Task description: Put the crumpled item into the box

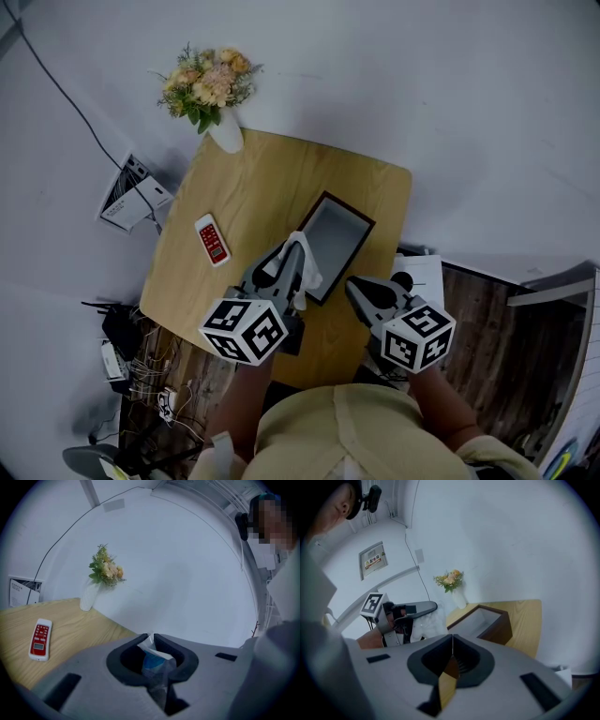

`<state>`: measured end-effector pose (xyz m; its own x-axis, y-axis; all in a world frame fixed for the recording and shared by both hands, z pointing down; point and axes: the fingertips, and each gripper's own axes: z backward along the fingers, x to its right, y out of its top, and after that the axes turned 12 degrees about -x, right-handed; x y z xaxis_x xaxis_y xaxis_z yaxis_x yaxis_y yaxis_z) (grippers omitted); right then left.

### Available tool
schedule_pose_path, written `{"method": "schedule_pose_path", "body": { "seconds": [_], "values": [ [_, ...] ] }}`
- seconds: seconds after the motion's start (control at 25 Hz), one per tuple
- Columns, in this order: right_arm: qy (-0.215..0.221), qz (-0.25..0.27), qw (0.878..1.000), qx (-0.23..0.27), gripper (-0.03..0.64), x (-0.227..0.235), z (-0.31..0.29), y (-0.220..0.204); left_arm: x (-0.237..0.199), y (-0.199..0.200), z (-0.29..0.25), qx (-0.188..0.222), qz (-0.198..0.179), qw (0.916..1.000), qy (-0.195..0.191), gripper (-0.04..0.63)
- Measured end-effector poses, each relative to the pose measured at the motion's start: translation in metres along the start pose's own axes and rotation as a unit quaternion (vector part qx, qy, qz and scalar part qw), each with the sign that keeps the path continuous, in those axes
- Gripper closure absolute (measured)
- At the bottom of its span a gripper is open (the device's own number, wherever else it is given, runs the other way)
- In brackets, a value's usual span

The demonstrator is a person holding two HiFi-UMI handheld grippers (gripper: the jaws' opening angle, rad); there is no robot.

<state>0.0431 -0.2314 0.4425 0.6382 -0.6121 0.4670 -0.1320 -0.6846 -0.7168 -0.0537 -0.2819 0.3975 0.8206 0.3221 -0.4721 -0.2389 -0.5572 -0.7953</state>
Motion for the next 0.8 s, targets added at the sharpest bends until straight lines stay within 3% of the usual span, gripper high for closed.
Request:
{"method": "schedule_pose_path", "body": {
  "seconds": [0.52,0.8],
  "values": [
    [0.000,-0.008,1.000,-0.012,0.588,0.014,-0.013,-0.002,-0.005,0.009,-0.036,-0.016,-0.022,0.9996,-0.001,0.540],
    [-0.005,-0.009,1.000,-0.014,0.588,0.021,-0.017,-0.003,-0.003,0.001,-0.057,-0.059,-0.071,0.9957,0.002,0.540]
  ]
}}
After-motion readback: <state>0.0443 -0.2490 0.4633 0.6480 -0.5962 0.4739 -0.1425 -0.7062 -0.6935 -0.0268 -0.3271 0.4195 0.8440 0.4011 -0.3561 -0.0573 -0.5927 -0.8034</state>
